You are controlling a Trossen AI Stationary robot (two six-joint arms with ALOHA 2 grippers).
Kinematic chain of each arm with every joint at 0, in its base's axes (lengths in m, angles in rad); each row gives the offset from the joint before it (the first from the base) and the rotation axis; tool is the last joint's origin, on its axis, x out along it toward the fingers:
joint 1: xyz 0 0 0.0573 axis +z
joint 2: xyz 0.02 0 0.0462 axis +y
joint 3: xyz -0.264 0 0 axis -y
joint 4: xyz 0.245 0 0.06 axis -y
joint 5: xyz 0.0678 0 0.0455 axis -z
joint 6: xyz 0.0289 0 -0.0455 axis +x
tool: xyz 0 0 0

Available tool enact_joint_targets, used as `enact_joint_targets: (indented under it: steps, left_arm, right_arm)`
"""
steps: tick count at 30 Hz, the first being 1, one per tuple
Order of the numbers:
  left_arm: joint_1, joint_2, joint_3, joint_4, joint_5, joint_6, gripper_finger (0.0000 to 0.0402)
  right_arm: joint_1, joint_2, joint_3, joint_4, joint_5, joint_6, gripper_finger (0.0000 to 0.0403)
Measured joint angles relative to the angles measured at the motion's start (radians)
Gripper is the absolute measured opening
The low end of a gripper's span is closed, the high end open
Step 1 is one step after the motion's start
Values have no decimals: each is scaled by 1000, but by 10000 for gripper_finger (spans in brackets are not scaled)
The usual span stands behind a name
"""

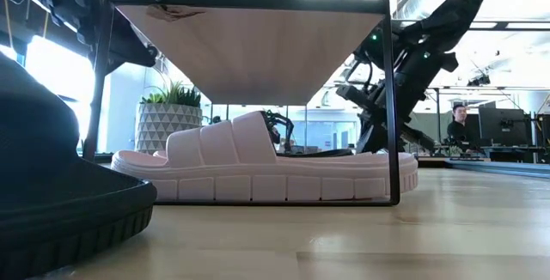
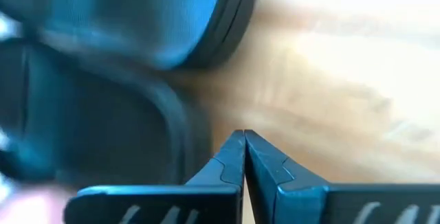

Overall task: Pick and place slides into the shelf
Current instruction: Put the right black slide on the shelf

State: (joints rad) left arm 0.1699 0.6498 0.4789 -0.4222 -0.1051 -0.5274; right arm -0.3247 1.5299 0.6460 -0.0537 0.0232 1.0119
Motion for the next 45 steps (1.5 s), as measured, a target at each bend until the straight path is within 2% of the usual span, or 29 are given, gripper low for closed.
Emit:
enact_joint_targets:
  steps: [2, 5, 13, 23, 25, 27, 32, 33, 35, 38, 40, 42, 45]
  left_arm:
    - [0, 0, 0, 0, 0, 0, 0]
    - [0, 0, 0, 0, 0, -1, 0]
    - [0, 0, 0, 0, 0, -2, 0]
    - [0, 0, 0, 1, 25, -5, 0]
    - [0, 0, 0, 1, 69, -23, 0]
    - [0, 0, 0, 15, 162, -75, 0]
    - [-11, 0, 0, 171, 524, -253, 0]
    - [-25, 0, 0, 220, 566, -294, 0]
    - [-70, 0, 0, 326, 587, -361, 0]
    - [-170, 0, 0, 474, 566, -429, 0]
    - [-259, 0, 1, 519, 495, -471, 0]
    - [-366, 0, 1, 525, 370, -507, 0]
    - [-536, 7, 1, 507, 121, -586, 0]
  right_arm:
    - [-9, -8, 0, 21, 70, 0, 0]
    - [-42, -5, 0, 63, 91, 2, 0]
    - [-110, 2, 0, 115, 67, 9, 0]
    - [-121, 8, 0, 137, 7, -12, 0]
    - [-121, 8, 0, 136, -2, -26, 0]
    - [-120, -2, 0, 121, -13, -27, 0]
    - [-120, -47, 0, 122, -48, -50, 0]
    - [-120, -62, 0, 121, -53, -52, 0]
    - [-120, -99, 0, 113, -68, -68, 0]
    - [-120, -171, 0, 85, -103, -96, 0]
    - [-120, -227, 0, 61, -130, -105, 0]
    - [-120, -284, 0, 31, -156, -127, 0]
    - [-119, -375, 0, -23, -190, -165, 0]
